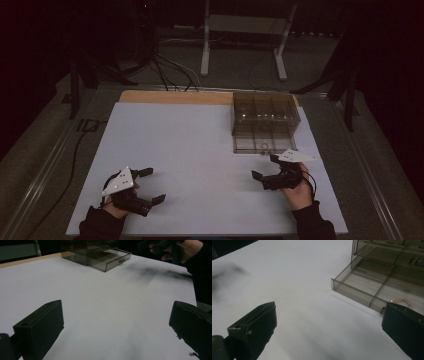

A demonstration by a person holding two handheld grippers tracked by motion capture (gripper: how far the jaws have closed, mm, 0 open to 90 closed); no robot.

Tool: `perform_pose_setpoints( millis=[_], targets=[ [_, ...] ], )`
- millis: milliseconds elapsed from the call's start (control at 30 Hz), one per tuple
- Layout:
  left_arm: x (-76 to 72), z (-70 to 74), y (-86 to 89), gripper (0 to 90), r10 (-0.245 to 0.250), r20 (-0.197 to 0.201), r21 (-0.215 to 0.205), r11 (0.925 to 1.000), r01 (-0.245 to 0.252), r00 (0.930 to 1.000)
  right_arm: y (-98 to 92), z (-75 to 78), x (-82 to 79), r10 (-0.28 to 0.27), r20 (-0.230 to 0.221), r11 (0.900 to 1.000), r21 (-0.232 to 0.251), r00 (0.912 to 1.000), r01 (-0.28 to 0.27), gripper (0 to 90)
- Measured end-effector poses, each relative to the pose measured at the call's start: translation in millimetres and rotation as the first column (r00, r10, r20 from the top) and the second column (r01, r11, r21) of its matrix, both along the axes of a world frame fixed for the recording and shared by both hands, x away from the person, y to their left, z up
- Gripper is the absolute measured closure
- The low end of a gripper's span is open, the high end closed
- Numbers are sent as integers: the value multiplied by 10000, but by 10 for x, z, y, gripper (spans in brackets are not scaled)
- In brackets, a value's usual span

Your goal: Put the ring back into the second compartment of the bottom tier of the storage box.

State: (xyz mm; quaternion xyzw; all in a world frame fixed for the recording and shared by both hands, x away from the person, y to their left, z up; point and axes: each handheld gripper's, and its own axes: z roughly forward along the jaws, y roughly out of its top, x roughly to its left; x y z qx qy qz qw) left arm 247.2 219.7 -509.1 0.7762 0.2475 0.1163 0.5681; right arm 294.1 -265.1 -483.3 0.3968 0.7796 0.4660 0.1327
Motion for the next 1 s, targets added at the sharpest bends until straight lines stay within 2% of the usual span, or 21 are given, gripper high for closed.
perform_pose_setpoints(
  millis=[133, 467, 700, 833, 1000],
  targets=[
    [-1, 0, -2, 6, -3, 3, 46, 10000, 3, 10000, -61, -43, -68, 149, 69, 9998, 90, 9999, -149, 0],
    [-6, 2, -7, 6, -29, 17, 88, 10000, 29, 10000, -270, -120, -285, -36, -105, 9999, 114, 9999, 37, 0],
    [-1, 4, -11, 6, -33, 5, 53, 10000, 33, 10000, -473, -176, -452, -271, -33, 9996, 53, 9996, 271, 0],
    [-2, 6, -17, 6, -54, 9, 72, 10000, 54, 10000, -581, -203, -494, -536, -190, 9985, 48, 9984, 537, 0],
    [1, 6, -27, 6, -63, 11, 67, 10000, 63, 10000, -617, -187, -515, -541, 27, 9983, 194, 9985, 541, 0]
  ],
)
